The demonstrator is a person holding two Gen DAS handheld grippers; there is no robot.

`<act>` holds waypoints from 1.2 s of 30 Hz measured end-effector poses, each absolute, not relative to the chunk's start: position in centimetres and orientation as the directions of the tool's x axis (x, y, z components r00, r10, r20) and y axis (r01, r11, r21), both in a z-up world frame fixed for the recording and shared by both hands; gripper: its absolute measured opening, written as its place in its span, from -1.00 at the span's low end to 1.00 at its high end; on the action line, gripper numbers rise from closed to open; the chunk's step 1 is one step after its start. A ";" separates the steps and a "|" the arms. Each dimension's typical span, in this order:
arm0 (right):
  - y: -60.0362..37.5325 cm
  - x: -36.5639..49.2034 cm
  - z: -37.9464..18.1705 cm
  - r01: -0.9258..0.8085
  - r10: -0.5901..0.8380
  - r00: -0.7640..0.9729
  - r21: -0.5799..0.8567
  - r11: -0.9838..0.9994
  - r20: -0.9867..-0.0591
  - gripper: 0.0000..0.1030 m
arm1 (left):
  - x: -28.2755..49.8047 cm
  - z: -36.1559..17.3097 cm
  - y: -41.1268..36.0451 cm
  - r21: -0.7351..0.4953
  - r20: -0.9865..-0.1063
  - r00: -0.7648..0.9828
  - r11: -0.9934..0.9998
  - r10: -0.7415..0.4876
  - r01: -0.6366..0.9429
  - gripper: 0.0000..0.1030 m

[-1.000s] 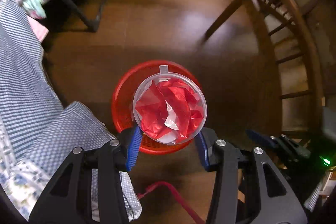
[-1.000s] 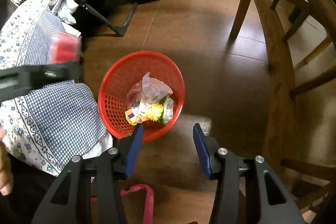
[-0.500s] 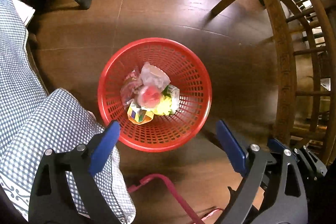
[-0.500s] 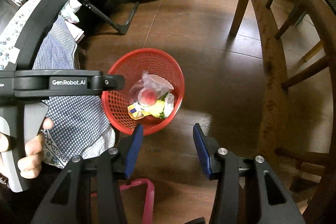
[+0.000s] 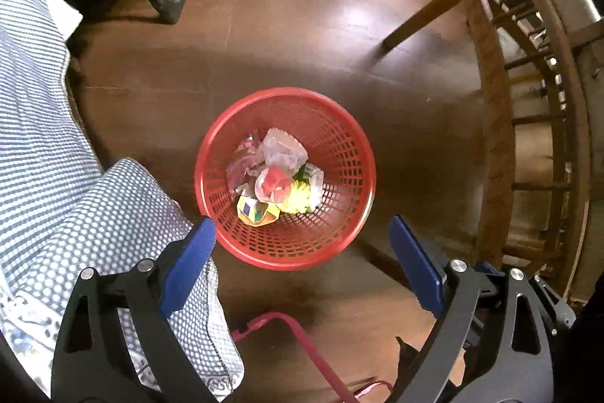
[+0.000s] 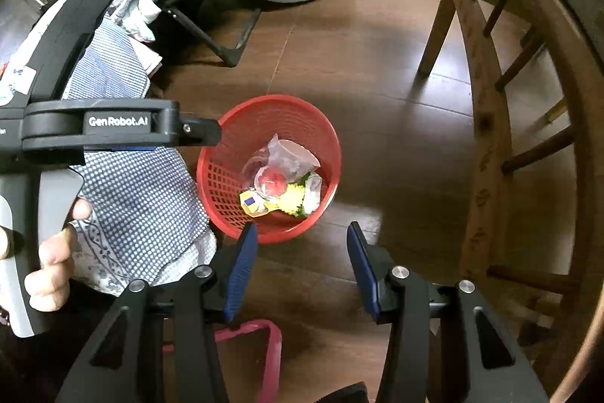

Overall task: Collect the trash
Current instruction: 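Open the right tool to drop the bag while the left tool releases the cup, then swing both open tools back over the bed toward the remaining trash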

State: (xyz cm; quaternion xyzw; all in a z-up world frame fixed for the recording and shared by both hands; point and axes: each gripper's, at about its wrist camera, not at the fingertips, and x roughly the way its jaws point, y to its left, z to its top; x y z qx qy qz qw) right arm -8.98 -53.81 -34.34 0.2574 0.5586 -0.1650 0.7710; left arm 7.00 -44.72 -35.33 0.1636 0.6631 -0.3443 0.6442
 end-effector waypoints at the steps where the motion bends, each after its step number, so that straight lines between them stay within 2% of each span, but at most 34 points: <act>1: -53.8 -8.9 -34.0 0.538 0.032 0.323 0.212 0.816 -0.946 -0.06 | 7.0 -34.4 -44.6 -0.249 -0.965 -0.105 0.708 -0.241 0.661 0.74; 2: -53.6 -8.9 -33.4 0.532 0.032 0.327 0.212 0.820 -0.945 -0.04 | 7.1 -33.4 -44.4 -0.248 -0.963 -0.087 0.708 -0.257 0.661 0.74; 5: -53.2 -8.7 -32.1 0.524 0.005 0.335 0.191 0.830 -0.942 0.36 | 6.8 -29.8 -44.0 -0.245 -0.950 -0.022 0.699 -0.312 0.672 0.74; 10: -52.2 -8.6 -28.9 0.504 -0.042 0.379 0.167 0.848 -0.925 0.62 | 5.6 -23.2 -42.6 -0.228 -0.911 0.099 0.686 -0.401 0.691 0.75; 16: -50.4 -7.9 -24.9 0.460 -0.071 0.428 0.150 0.875 -0.901 0.62 | 5.0 -16.5 -38.5 -0.192 -0.854 0.251 0.724 -0.456 0.663 0.79; 22: -47.4 -6.7 -20.9 0.393 -0.075 0.470 0.133 0.910 -0.879 0.62 | 4.8 -11.8 -32.7 -0.098 -0.801 0.417 0.782 -0.429 0.616 0.79; 30: -41.4 -3.5 -15.8 0.268 -0.060 0.539 0.103 0.958 -0.840 0.63 | 6.0 -7.4 -23.7 -0.101 -0.732 0.547 0.859 -0.406 0.502 0.83; 33: -38.9 -2.0 -13.8 0.226 -0.050 0.579 0.101 0.969 -0.814 0.78 | 6.7 -6.3 -20.8 -0.103 -0.711 0.585 0.881 -0.389 0.461 0.84; 36: -36.5 0.1 -12.4 0.182 -0.021 0.604 0.112 0.977 -0.797 0.78 | 7.9 -5.7 -17.4 -0.097 -0.706 0.615 0.908 -0.352 0.408 0.86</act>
